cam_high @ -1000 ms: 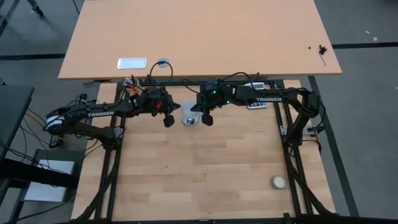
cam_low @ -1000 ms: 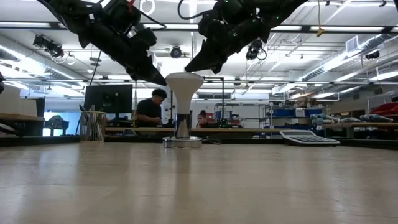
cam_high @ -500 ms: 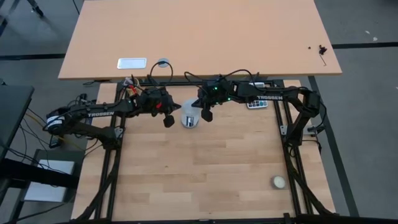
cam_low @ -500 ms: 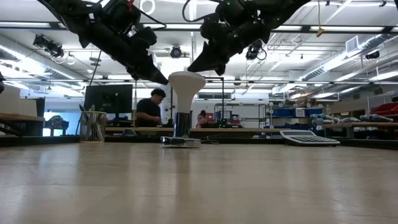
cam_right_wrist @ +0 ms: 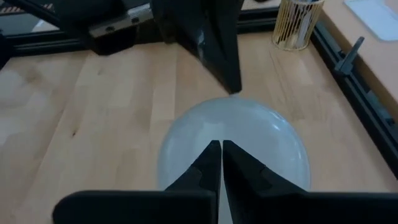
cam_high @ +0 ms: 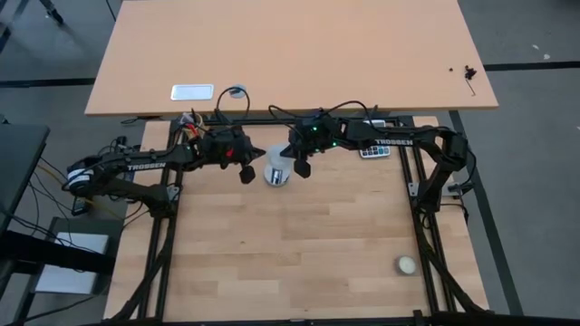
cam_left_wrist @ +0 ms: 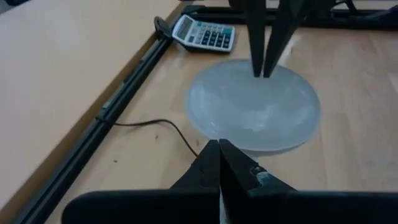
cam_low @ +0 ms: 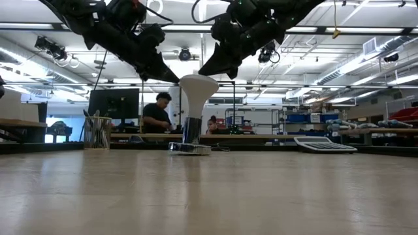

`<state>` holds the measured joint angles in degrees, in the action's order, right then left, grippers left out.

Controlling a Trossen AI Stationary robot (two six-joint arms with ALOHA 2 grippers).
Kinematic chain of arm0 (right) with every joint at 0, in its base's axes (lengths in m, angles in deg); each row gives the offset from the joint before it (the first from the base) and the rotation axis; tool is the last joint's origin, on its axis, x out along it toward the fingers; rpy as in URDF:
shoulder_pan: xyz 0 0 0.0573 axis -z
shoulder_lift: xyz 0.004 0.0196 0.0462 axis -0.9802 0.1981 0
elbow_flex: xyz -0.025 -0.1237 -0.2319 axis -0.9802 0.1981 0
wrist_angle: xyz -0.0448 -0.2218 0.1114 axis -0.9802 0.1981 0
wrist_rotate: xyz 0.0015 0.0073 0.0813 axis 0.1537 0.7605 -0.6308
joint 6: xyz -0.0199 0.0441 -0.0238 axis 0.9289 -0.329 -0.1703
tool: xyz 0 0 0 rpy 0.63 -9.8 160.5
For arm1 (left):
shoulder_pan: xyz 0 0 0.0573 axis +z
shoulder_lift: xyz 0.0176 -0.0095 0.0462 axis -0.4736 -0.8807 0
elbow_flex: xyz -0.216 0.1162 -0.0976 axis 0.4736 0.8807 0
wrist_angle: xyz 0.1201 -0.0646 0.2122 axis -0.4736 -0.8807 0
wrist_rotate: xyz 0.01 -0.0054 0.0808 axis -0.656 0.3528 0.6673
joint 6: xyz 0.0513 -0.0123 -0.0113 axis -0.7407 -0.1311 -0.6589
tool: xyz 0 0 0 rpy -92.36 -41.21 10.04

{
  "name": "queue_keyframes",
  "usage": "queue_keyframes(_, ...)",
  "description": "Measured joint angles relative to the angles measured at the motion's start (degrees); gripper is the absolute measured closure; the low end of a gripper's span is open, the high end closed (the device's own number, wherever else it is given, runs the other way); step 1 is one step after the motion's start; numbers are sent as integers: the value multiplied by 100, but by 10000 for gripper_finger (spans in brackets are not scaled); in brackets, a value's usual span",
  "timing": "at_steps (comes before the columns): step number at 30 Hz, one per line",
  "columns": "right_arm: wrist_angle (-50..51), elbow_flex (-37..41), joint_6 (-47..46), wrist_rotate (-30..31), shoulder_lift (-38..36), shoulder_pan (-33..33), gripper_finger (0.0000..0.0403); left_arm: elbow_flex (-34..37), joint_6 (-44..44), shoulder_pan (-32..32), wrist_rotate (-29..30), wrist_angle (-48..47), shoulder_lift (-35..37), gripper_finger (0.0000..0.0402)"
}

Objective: Screw lightbulb
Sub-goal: Insert the white lightbulb into the silver lamp

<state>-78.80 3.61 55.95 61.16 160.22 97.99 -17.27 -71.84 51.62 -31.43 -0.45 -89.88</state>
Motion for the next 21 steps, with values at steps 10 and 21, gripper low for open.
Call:
queue_keyframes(10,294,-2,-2,200,-337,0,357,0,-17,360,-175,42,0,401)
queue_keyframes(21,975,-2,113,348,-567,27,300,0,118,405,-267,-898,2,401)
